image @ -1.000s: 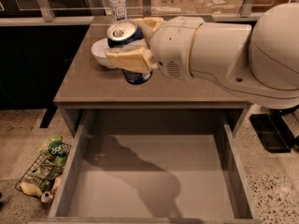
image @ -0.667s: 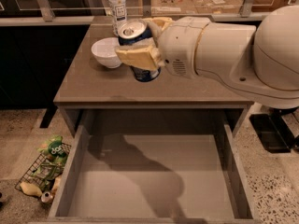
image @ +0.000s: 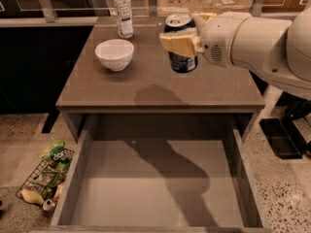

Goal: Pick pepsi can from top drawer and place on counter

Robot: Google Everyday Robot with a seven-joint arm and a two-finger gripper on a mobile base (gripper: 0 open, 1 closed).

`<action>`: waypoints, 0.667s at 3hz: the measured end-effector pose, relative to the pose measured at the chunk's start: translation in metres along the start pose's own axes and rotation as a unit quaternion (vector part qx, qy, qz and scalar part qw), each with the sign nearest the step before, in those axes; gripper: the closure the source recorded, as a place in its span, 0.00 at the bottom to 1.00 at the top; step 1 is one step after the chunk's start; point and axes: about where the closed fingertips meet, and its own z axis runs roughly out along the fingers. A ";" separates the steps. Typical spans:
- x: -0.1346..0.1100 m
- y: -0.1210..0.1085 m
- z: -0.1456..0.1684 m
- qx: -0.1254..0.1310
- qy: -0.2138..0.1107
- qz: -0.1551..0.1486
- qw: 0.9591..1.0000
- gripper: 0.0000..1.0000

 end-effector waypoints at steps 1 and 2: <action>0.030 -0.043 0.000 0.033 -0.013 0.047 0.998 1.00; 0.059 -0.066 0.009 0.041 -0.047 0.086 0.994 1.00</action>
Offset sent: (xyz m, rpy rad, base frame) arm 0.0857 -0.0813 -0.0847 0.3405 0.0255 -0.0959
